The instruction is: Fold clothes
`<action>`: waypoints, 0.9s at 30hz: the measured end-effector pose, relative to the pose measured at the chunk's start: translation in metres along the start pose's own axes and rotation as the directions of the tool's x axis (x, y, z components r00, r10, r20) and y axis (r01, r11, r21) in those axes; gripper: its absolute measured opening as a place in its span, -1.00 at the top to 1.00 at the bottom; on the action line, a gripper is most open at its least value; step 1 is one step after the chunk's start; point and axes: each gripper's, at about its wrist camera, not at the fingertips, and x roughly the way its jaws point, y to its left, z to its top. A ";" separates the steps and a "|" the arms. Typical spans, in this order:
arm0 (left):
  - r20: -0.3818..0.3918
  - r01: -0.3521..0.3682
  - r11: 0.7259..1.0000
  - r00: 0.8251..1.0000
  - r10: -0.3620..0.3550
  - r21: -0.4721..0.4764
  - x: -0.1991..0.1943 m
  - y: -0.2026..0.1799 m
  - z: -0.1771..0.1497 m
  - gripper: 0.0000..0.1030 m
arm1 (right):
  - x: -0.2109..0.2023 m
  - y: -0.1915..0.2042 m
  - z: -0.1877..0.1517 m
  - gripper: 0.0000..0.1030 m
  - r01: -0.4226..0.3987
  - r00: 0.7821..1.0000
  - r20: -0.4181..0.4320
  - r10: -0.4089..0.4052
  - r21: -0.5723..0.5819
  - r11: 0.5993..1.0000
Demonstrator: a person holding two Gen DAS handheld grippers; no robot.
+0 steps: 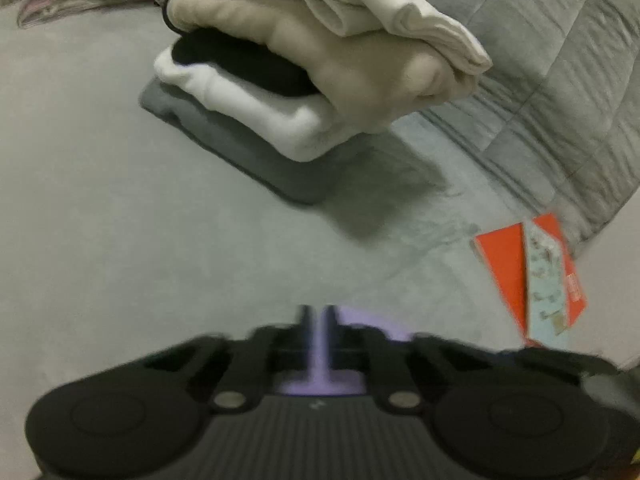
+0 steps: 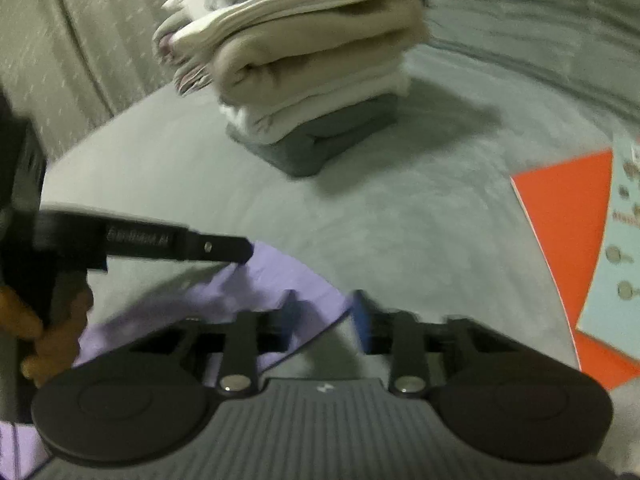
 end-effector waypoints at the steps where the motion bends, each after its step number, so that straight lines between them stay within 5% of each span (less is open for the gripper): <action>1: 0.016 0.002 1.000 1.000 -0.002 -0.002 -0.001 -0.001 -0.002 1.00 | 0.000 0.001 -0.001 0.98 -0.010 1.000 -0.002 0.010 -0.003 1.000; 11: 0.240 -0.048 0.994 0.971 0.022 0.101 -0.017 -0.045 -0.009 1.00 | -0.040 -0.013 0.002 0.98 0.040 0.993 0.110 -0.043 0.025 0.999; 19: 0.220 -0.099 0.990 0.973 0.075 0.099 0.015 -0.052 -0.020 1.00 | -0.022 -0.028 -0.004 0.98 0.106 0.993 0.042 -0.107 0.023 0.994; 27: 0.275 -0.074 0.993 0.960 0.045 0.095 0.016 -0.070 -0.017 1.00 | -0.041 -0.033 -0.004 0.98 0.161 0.981 0.109 -0.160 -0.005 0.987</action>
